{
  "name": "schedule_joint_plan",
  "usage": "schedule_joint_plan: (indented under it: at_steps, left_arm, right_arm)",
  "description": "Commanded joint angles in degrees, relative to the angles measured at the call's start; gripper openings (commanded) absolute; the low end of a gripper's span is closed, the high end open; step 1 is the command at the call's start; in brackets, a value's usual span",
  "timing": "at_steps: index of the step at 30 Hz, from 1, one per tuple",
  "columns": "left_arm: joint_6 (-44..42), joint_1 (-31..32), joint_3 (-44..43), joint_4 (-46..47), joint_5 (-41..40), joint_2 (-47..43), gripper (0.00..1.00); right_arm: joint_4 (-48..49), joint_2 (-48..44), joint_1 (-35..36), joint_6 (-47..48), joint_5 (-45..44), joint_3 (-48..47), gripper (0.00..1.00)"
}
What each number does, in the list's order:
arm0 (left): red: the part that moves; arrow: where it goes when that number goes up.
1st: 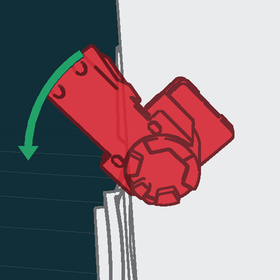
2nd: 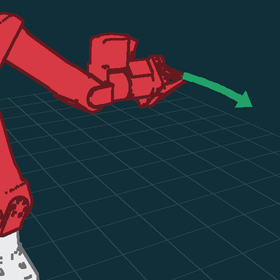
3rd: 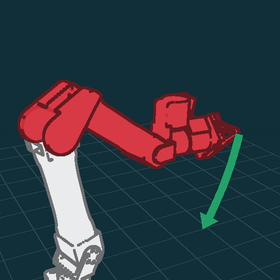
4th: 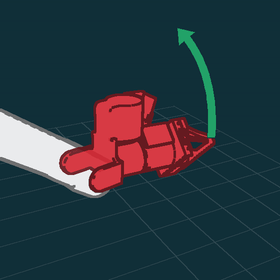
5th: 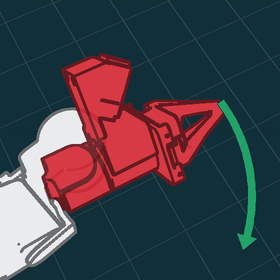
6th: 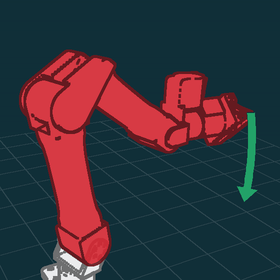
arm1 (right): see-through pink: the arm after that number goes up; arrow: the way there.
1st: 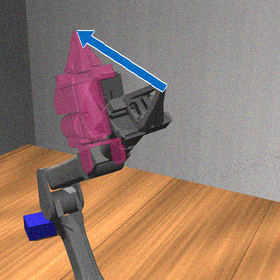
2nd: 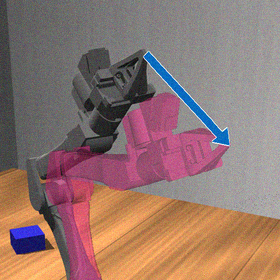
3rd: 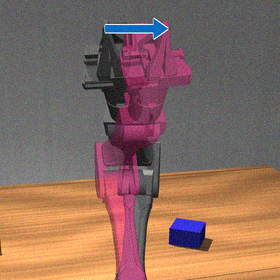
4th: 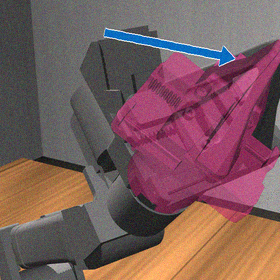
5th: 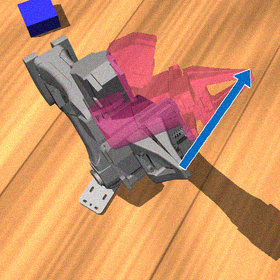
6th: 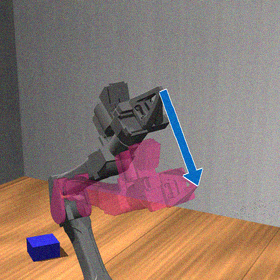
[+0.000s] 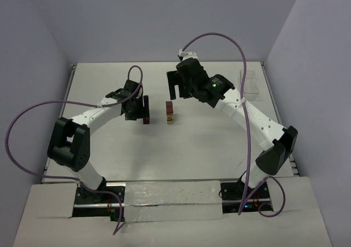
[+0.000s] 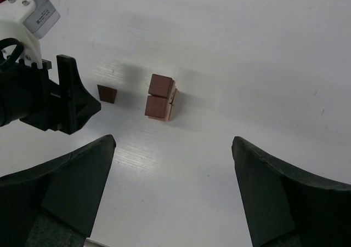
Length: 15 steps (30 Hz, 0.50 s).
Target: Build the wood block tower
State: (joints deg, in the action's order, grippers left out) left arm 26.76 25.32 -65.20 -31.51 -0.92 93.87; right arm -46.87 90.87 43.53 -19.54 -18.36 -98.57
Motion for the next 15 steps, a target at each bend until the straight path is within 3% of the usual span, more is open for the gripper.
schedule_joint_plan:
  at_steps: [1, 9, 15]
  left_arm:
    - [0.75, 1.20, -5.08, 0.07, -1.39, 3.30, 0.72]
    - [0.93, 1.50, -11.51, -3.04, -2.06, 11.43, 0.67]
    - [1.10, 1.58, -10.21, -2.77, -2.62, 12.33, 0.65]
  right_arm:
    - [2.31, -2.63, -1.64, 0.76, -1.56, 0.40, 0.95]
    - [2.12, -2.45, -2.32, 0.38, -1.06, 0.31, 0.95]
    - [2.01, -2.45, -2.93, 0.20, -0.60, 0.58, 0.95]
